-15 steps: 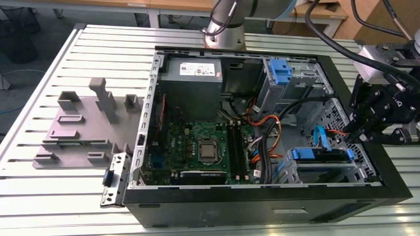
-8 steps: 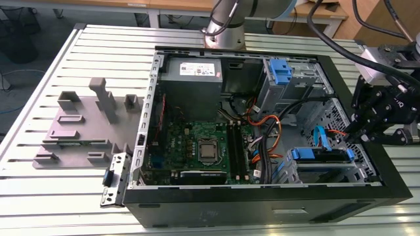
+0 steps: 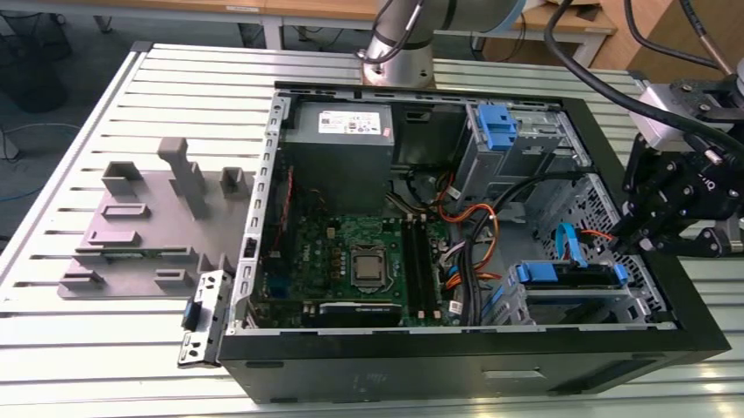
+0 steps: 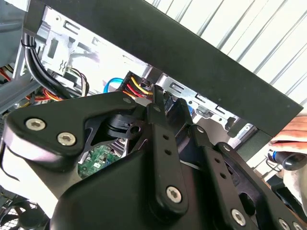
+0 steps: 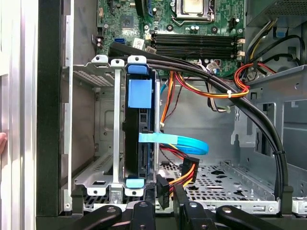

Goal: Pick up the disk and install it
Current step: 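Insert the second disk wire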

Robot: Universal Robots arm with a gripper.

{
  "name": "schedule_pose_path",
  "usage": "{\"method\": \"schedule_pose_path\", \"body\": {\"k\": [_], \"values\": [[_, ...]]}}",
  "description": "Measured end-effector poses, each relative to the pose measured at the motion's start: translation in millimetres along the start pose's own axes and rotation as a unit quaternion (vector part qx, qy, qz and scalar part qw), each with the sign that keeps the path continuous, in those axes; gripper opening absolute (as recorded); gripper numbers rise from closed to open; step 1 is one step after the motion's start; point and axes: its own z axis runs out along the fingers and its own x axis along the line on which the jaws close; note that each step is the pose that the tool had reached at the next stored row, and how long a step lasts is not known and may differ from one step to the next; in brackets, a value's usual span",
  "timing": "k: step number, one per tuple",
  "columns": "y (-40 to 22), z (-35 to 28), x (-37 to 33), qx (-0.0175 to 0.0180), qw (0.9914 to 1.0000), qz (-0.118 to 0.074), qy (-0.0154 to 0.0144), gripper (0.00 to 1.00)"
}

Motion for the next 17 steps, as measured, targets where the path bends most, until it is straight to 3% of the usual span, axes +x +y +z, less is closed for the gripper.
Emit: {"method": "schedule_pose_path", "body": {"k": [2,5,17], "values": [[-0.1,0.0,0.0,0.0000,1.00000,0.000,0.0000,0.28],[-0.2,0.1,0.0,0.0000,1.00000,0.000,0.0000,0.16],[-0.5,0.2,0.0,0.0000,1.00000,0.000,0.0000,0.16]]}}
